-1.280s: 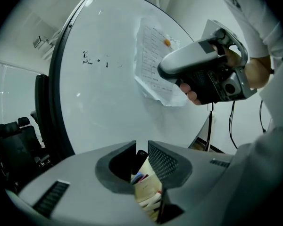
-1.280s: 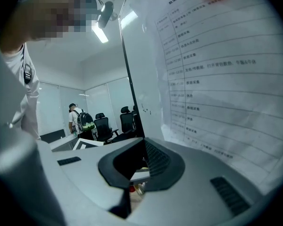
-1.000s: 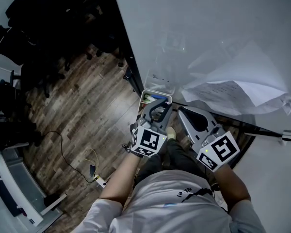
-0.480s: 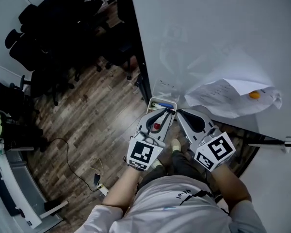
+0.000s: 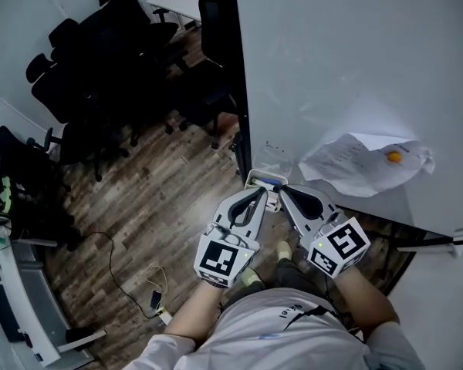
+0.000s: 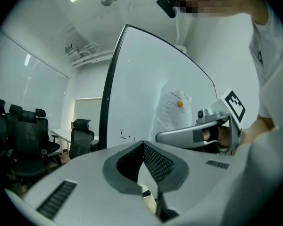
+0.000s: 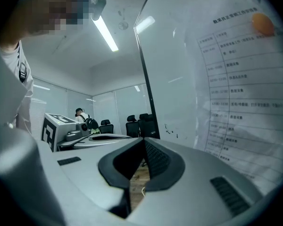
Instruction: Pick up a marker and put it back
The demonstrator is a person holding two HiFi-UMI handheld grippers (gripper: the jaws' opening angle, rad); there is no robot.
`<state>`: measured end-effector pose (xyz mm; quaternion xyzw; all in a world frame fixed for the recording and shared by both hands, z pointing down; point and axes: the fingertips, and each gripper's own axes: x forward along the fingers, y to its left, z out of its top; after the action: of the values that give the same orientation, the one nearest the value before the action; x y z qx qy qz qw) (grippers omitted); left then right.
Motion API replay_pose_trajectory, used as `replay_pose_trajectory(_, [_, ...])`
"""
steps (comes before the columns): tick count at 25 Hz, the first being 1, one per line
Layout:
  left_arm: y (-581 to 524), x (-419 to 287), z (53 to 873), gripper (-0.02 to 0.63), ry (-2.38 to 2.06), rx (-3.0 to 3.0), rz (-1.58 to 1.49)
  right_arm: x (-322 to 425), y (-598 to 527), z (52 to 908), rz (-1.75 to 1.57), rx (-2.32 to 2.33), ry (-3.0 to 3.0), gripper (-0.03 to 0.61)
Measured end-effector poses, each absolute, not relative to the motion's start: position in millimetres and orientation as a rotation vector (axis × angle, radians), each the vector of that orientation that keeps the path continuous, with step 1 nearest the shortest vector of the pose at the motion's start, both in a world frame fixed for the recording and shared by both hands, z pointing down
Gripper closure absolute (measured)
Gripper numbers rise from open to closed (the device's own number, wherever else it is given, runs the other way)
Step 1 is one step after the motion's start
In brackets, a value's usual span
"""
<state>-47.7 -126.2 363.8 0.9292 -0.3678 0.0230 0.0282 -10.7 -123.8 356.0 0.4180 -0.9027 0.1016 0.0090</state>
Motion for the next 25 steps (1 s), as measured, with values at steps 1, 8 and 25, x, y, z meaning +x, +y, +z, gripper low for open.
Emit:
replay_pose_trajectory(1, [-124.8, -50.1, 361.0, 0.603, -1.141, 2.859, 0.061, -12.4, -123.0, 354.3, 0.316, 1.301, -2.824, 0.566])
replay_pose_trajectory(8, [-120.0, -62.2, 338.7, 0.603, -1.191, 2.835, -0.017, -24.6, -120.6, 343.3, 0.310, 1.253, -2.841, 0.566])
replay_pose_trajectory(25, [-116.9, -72.2, 344.4, 0.603, -1.247, 2.785, -0.030, -34.2, -112.2, 347.9, 0.300, 1.198, -2.829, 0.566])
